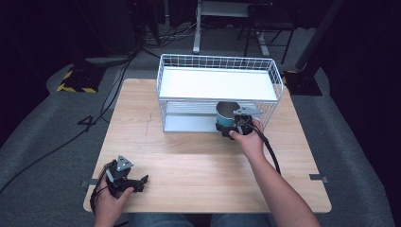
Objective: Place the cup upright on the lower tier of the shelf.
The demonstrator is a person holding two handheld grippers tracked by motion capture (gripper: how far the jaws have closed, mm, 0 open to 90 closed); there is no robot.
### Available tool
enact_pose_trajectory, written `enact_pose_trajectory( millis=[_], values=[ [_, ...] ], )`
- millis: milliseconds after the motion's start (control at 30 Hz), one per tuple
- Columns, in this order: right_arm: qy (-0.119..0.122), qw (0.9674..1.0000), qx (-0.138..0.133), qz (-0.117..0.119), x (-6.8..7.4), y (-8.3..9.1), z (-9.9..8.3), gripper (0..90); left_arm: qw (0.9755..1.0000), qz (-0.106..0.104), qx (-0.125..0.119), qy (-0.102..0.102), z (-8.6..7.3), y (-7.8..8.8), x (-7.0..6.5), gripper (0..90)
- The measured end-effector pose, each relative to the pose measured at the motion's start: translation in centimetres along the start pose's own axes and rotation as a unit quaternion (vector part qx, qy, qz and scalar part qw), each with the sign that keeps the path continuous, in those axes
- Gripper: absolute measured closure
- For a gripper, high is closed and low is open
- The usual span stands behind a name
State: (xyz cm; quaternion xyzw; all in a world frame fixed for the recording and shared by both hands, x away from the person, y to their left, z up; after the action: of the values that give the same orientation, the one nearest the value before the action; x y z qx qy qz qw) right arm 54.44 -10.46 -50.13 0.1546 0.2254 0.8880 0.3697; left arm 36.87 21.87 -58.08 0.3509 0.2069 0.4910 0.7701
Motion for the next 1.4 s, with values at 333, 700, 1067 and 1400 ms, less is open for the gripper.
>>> enact_pose_trajectory(
  millis=[333,700,1067,1400],
  values=[
    [0.004,1.0000,-0.003,-0.001,0.1,-2.1,0.2,22.8,1.0000,0.000,0.000,0.000,0.0,0.0,0.0,0.2],
    [0.002,0.9997,-0.020,-0.017,-0.5,-4.1,0.7,22.8,1.0000,0.000,0.000,0.000,0.0,0.0,0.0,0.2],
    [0.005,0.9993,-0.020,-0.032,-1.1,-6.0,1.0,22.7,1.0000,0.000,0.000,0.000,0.0,0.0,0.0,0.3],
    [-0.015,0.9991,-0.012,-0.037,-1.6,-6.9,0.4,22.6,1.0000,0.000,0.000,0.000,0.0,0.0,0.0,0.3]
  ],
)
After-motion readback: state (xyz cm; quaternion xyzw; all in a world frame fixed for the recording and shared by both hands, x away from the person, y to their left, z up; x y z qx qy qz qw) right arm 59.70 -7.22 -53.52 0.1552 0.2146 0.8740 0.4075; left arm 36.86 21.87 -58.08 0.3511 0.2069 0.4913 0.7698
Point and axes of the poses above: each handheld gripper's, and its own axes: y roughly backward along the jaws, z roughly out of its top, x roughly to its left, the point moved 10 cm from there along -y, roughly forward along the jaws, and after that the axes turned 4 degrees about z, right-handed, at the moved point
